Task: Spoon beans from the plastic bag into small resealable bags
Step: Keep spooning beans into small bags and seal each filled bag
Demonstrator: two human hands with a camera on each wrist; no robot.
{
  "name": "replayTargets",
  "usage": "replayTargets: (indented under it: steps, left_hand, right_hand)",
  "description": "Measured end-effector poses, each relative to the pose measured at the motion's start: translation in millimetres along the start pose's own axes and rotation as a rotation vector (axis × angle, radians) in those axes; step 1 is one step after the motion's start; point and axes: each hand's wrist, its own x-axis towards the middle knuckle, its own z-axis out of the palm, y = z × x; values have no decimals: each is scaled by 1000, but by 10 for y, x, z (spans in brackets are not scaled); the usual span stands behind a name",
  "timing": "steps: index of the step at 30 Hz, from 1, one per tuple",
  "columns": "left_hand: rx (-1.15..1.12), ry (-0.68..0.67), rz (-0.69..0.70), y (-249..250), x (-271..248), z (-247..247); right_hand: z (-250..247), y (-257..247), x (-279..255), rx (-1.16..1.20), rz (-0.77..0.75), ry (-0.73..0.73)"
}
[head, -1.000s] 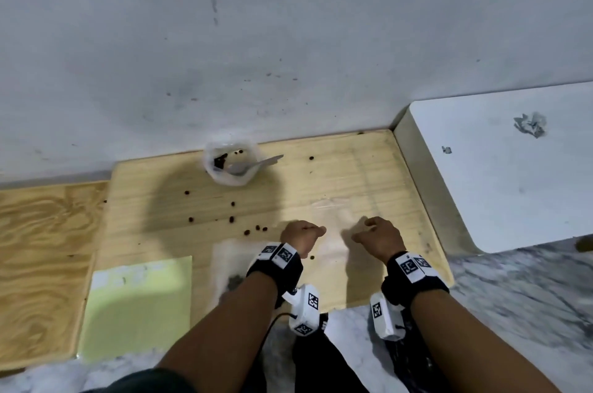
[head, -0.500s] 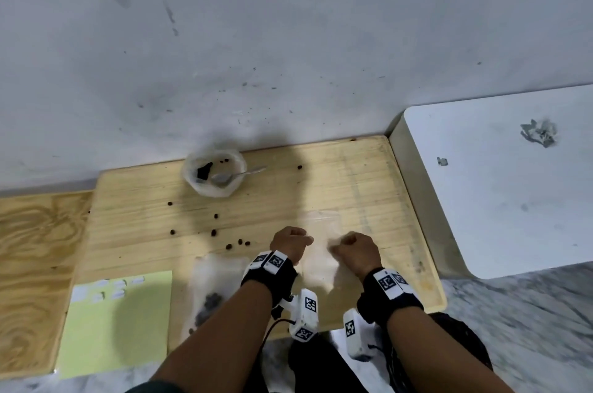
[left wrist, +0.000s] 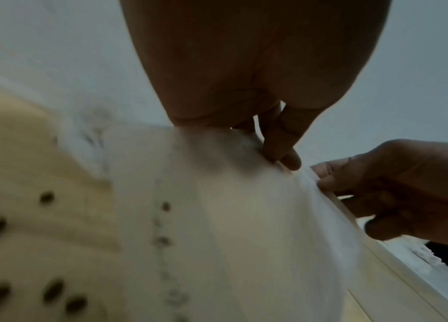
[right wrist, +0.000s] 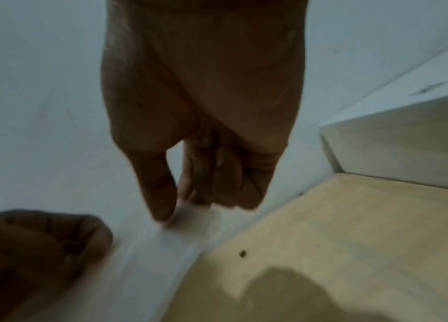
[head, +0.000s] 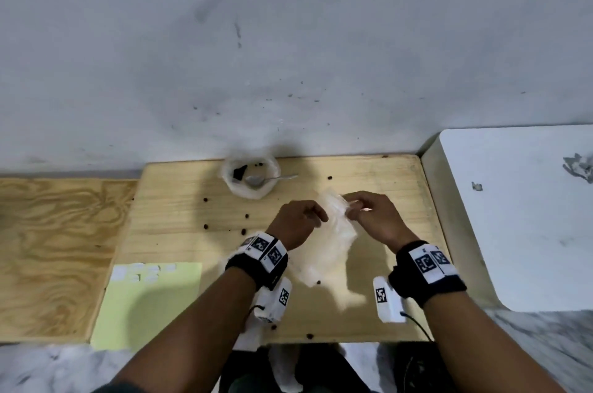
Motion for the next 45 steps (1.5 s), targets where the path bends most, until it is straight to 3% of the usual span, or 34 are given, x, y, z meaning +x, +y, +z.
replayTargets:
  steps: [3, 6, 10, 13, 17, 22, 26, 29, 33, 37, 39, 42, 45]
  left_hand:
    - [98, 20, 54, 75, -87, -414]
    - [168, 116, 147, 15, -174, -764]
    - [228, 388, 237, -208, -334, -1092]
    - [68, 508, 237, -287, -446, -1283]
    - [-204, 392, 45, -409, -542, -1540]
    - [-497, 378, -17, -529, -626, -1873]
    - [-685, 224, 4, -590, -689, -2097]
    - [-616, 175, 6, -616, -690, -2174]
    - [-286, 170, -11, -556, -649, -2199]
    - [-34, 167, -15, -464, -588, -2167]
    - [-10, 193, -13, -412, -538, -2128]
    - [-31, 215, 11, -353, -471, -2083]
    - [-72, 215, 108, -377, -388, -2042]
  right_hand:
    - [30, -443, -15, 2, 94, -247]
    - [160, -751, -72, 95, 122, -370]
    - [603, -1069, -173, 201, 142, -241]
    - [991, -1273, -233, 301, 119, -132]
    - [1437, -1584, -329, 293, 18, -102]
    - [1779, -1853, -402, 253, -80, -93]
    - [1835, -1922, -409, 255, -70, -129]
    - [1838, -1944, -362, 208, -72, -129]
    - [1855, -2004, -278, 102, -93, -97]
    - [1798, -1949, -98, -77, -230, 162]
    - [1762, -1910, -50, -193, -320, 204]
    - [1742, -1874, 8, -271, -439, 126]
    - [1703, -1864, 55, -248, -375, -86]
